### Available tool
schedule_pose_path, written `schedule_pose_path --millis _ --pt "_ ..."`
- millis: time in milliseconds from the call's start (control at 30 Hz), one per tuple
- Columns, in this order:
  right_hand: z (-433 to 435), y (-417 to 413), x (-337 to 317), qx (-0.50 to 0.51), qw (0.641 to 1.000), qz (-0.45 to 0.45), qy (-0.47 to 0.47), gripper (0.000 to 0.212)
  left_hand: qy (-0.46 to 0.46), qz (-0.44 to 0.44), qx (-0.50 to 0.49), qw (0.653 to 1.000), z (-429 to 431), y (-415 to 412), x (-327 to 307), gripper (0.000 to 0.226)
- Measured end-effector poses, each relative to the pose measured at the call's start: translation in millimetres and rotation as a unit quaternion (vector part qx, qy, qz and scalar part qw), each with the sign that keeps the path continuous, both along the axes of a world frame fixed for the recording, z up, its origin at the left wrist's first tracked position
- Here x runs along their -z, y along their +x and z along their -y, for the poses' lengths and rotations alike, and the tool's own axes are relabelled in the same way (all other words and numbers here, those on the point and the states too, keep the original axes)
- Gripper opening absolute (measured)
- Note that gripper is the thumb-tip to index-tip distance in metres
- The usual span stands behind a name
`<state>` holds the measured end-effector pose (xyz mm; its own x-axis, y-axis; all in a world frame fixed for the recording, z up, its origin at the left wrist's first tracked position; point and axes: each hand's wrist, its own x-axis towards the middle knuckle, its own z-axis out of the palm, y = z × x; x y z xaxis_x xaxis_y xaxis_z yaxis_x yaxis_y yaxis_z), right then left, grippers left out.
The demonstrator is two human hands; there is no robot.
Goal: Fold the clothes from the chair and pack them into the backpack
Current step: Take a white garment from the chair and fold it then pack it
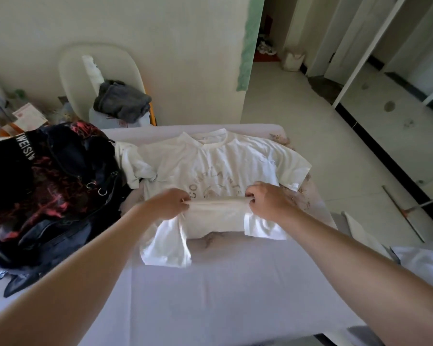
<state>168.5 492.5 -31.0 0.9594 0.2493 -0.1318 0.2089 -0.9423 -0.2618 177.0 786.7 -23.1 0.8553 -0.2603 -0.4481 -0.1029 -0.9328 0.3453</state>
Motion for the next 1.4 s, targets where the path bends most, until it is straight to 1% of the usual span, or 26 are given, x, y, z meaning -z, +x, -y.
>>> schedule_pose_path --millis 67,133,200,267,333,400,467,500,533,567,633,700,767,867,933,967,1033,1067,1133,1167,1200,1233,1267,1300,1333,1400 --pt "-6.7 42.0 -13.9 0.082 0.993 0.044 0.072 0.033 -0.044 0.096 -0.107 0.989 3.0 41.5 -13.8 0.023" --pt "-13.3 76.0 -22.3 0.131 0.979 0.088 0.129 0.042 -0.105 0.193 -0.192 0.957 6.2 74.0 -20.7 0.031" --pt "-22.3 95.3 -22.4 0.098 0.986 0.053 0.122 0.062 -0.127 0.26 -0.206 0.935 12.9 91.0 -16.9 0.043" --pt "-31.5 97.7 -10.4 0.026 0.997 -0.008 0.074 0.073 -0.139 0.261 -0.167 0.94 24.1 90.7 -3.9 0.046" --pt "-35.9 92.1 11.6 -0.038 0.998 -0.035 0.029 0.072 -0.117 0.218 -0.087 0.965 32.1 80.3 19.5 0.042" --pt "-37.0 88.0 35.6 -0.072 0.996 -0.053 -0.004 0.07 -0.042 0.169 0.0 0.985 30.0 69.6 45.7 0.043" --pt "-38.0 85.0 58.6 -0.097 0.992 -0.073 -0.026 0.069 0.05 0.112 0.046 0.991 23.2 62.2 68.8 0.064" --pt "-38.9 84.4 69.1 -0.11 0.99 -0.075 -0.038 0.067 0.082 0.08 0.048 0.992 19.1 60.5 77.6 0.076" --pt "-40.7 84.3 78.0 -0.123 0.988 -0.073 -0.05 0.065 0.096 0.056 0.034 0.993 14.2 60.3 83.9 0.083" --pt "-42.7 84.8 85.8 -0.132 0.987 -0.07 -0.06 0.063 0.095 0.044 0.014 0.994 9.0 61.4 88.8 0.083" --pt "-48.3 86.4 93.4 -0.138 0.987 -0.049 -0.064 0.06 0.073 0.047 -0.029 0.996 -1.5 64.4 94.3 0.078" --pt "-52.6 87.8 92.9 -0.143 0.988 -0.005 -0.05 0.056 0.023 0.054 -0.079 0.995 -8.1 65.6 93.2 0.083" --pt "-55.3 88.8 91.4 -0.152 0.988 -0.001 -0.022 0.05 -0.008 0.051 -0.118 0.992 -11.0 64.9 89.3 0.087" --pt "-53.9 85.2 91.1 -0.142 0.987 -0.074 0.02 0.046 -0.025 0.016 -0.112 0.993 -12.9 59.4 81.3 0.08" --pt "-53.7 80.2 79.9 -0.127 0.98 -0.146 0.032 0.045 -0.041 -0.061 -0.092 0.993 -15.7 51.6 72.5 0.069" --pt "-53.7 75.9 70.7 -0.13 0.974 -0.186 0.02 0.045 -0.036 -0.11 -0.064 0.991 -17.1 46.6 67.7 0.066" --pt "-54.7 63.6 51.0 -0.162 0.949 -0.269 -0.041 0.046 0.0 -0.201 -0.009 0.979 -21.6 36.8 58.1 0.062" --pt "-54.8 56.3 43.4 -0.171 0.932 -0.312 -0.067 0.048 0.016 -0.24 -0.009 0.97 -23.7 33.2 52.9 0.055" --pt "-52.3 44.9 36.0 -0.147 0.909 -0.386 -0.06 0.049 0.036 -0.277 -0.039 0.96 -22.6 29.6 41.6 0.044" --pt "-50.0 42.7 36.3 -0.12 0.91 -0.395 -0.034 0.049 0.053 -0.256 -0.05 0.964 -19.5 31.0 37.1 0.041" --pt "-47.1 43.8 38.5 -0.085 0.921 -0.379 -0.004 0.047 0.077 -0.207 -0.053 0.974 -15.2 34.6 32.5 0.039" --pt "-42.7 47.3 42.0 -0.053 0.939 -0.34 0.021 0.046 0.101 -0.136 -0.047 0.984 -9.1 39.2 28.5 0.038" --pt "-37.6 51.6 44.6 -0.032 0.958 -0.284 0.022 0.045 0.114 -0.055 -0.038 0.991 -1.1 43.6 25.2 0.037" --pt "-30.9 56.7 47.6 -0.033 0.976 -0.214 -0.002 0.046 0.106 0.018 -0.038 0.994 7.5 47.8 24.1 0.035" --pt "-22.6 61.8 52.5 -0.049 0.988 -0.141 -0.046 0.049 0.073 0.067 -0.049 0.994 16.7 51.8 24.6 0.03" --pt "-7.4 69.9 64.0 -0.078 0.988 -0.036 -0.132 0.057 -0.008 0.098 -0.061 0.993 37.1 59.4 29.4 0.019"
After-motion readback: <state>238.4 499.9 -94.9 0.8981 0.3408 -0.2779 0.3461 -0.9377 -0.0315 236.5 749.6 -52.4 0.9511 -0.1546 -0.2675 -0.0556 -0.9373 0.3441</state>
